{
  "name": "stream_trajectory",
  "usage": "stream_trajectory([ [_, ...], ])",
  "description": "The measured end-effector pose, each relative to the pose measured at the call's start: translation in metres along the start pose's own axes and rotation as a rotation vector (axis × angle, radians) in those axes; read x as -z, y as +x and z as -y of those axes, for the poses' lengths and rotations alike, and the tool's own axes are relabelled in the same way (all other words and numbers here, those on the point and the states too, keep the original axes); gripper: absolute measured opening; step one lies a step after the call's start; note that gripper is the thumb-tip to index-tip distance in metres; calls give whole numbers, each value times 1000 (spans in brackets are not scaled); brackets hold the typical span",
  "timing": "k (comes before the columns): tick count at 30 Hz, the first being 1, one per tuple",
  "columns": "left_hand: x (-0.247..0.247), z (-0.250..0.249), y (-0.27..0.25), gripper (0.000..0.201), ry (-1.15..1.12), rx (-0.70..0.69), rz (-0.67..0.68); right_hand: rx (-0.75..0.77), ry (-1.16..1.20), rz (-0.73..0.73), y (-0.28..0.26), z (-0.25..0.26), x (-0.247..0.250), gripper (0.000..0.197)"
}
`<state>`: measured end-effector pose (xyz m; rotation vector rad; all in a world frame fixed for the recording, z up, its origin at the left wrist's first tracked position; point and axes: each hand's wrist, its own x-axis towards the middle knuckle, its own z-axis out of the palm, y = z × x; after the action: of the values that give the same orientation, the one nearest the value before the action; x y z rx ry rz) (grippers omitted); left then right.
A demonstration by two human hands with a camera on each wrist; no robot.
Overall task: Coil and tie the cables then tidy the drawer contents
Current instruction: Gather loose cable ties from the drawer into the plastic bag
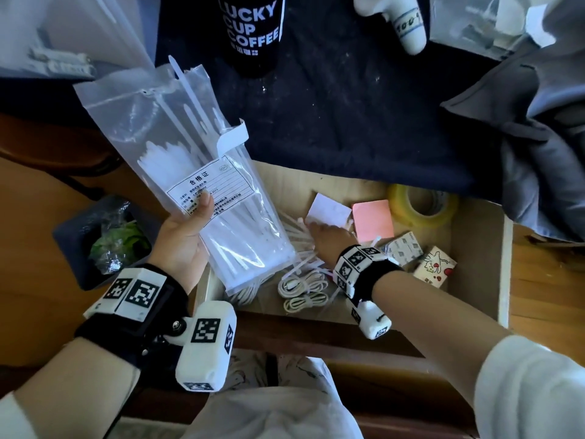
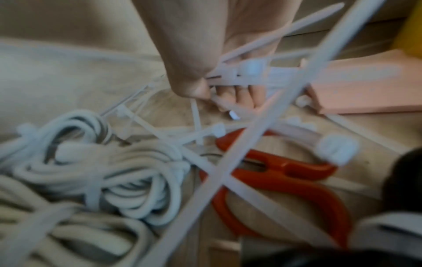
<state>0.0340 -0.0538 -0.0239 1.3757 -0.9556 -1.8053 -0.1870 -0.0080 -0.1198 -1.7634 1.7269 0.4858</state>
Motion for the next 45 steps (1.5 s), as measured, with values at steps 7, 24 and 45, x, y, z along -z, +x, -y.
stream_trajectory([
  [7,-5,-20,-8,97,-141,10,57,-258,722,-131,-40,-18,12,14],
  [24,10,-13,-3,46,153,-103,92,-162,201,142,-16,14,20,62],
  [45,18,-9,-3,46,132,-118,52,111,-167,156,9,24,-12,59],
])
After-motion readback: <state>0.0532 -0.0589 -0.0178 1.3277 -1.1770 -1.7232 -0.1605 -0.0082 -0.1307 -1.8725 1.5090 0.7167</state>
